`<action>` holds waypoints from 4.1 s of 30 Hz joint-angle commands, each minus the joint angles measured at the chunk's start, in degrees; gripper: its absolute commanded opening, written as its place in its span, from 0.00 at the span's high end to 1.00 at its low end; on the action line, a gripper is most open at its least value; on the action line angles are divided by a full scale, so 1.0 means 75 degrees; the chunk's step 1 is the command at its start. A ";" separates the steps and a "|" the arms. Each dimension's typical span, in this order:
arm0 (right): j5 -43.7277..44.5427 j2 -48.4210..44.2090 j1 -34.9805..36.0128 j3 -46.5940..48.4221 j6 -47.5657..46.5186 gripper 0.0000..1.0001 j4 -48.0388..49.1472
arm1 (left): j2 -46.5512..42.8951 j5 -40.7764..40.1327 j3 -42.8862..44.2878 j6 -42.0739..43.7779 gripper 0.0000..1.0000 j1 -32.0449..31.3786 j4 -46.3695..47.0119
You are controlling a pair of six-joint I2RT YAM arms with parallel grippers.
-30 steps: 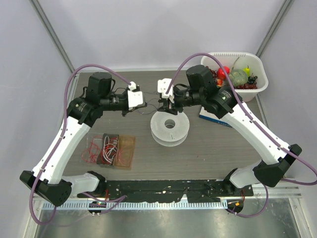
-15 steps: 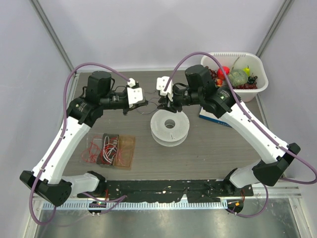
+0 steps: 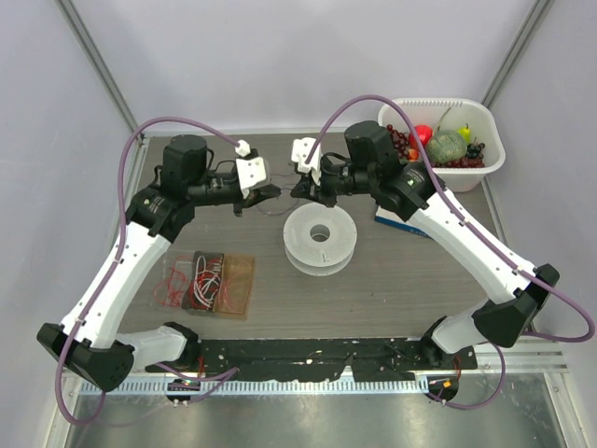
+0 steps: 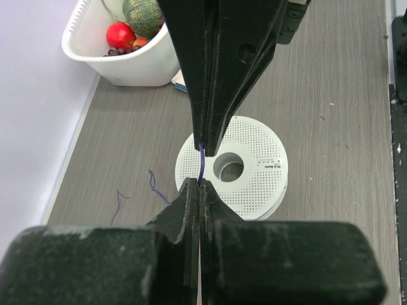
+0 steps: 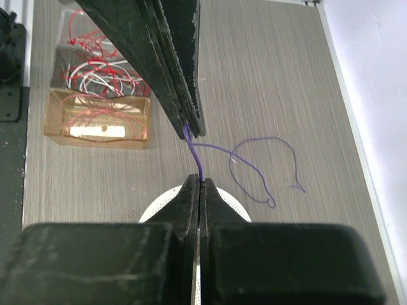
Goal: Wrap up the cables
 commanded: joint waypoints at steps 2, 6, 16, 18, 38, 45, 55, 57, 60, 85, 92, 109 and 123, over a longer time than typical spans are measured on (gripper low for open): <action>-0.0853 -0.0268 -0.0030 -0.0315 0.0803 0.99 0.1476 | -0.0249 0.0515 -0.0266 -0.1661 1.00 0.0287 0.1640; -0.1124 -0.0233 -0.0042 -0.0363 0.1085 0.99 0.1864 | -0.0202 0.0914 -0.0301 -0.2683 1.00 0.0533 0.2321; -0.0867 -0.0478 -0.0112 -0.0924 0.1706 0.99 0.3293 | -0.0202 0.1266 -0.0501 -0.3948 1.00 0.0744 0.3259; -0.0609 -0.0596 -0.0136 -0.1182 0.1823 0.99 0.3645 | -0.0225 0.1278 -0.0501 -0.4043 1.00 0.0768 0.3318; -0.1792 -0.0819 -0.0558 -0.1640 0.2433 0.95 0.4514 | -0.0237 0.1254 -0.0524 -0.4899 1.00 0.0944 0.3904; -0.1641 -0.0784 -0.0546 -0.1617 0.2304 0.82 0.4455 | -0.0214 0.1348 -0.0536 -0.4981 1.00 0.0944 0.4010; -0.1453 -0.0643 -0.0534 -0.1535 0.2374 0.83 0.4724 | -0.0214 0.1431 -0.0548 -0.5180 1.00 0.0944 0.4150; -0.1453 -0.0608 -0.0534 -0.1523 0.2386 0.82 0.4748 | -0.0179 0.1360 -0.0524 -0.5262 1.00 0.0932 0.4162; -0.1406 -0.0549 -0.0511 -0.1441 0.2340 0.81 0.4689 | -0.0155 0.1336 -0.0512 -0.5333 1.00 0.0932 0.4186; -0.1217 -0.0607 -0.0429 -0.1441 0.2012 0.99 0.4280 | -0.0506 0.1242 -0.0384 -0.4212 0.61 0.1131 0.2630; -0.1651 -0.0596 -0.0417 -0.1406 0.1847 0.99 0.3752 | -0.0414 0.1535 -0.0266 -0.4043 0.39 0.1120 0.2814; -0.1804 -0.0467 -0.0323 -0.1253 0.1613 0.99 0.3389 | -0.0026 0.1699 0.0003 -0.4243 0.50 0.0686 0.3213; 0.0174 -0.0701 -0.0382 -0.1908 0.2022 0.61 0.4336 | 0.0079 -0.0838 0.0320 -0.5469 1.00 0.0733 0.1456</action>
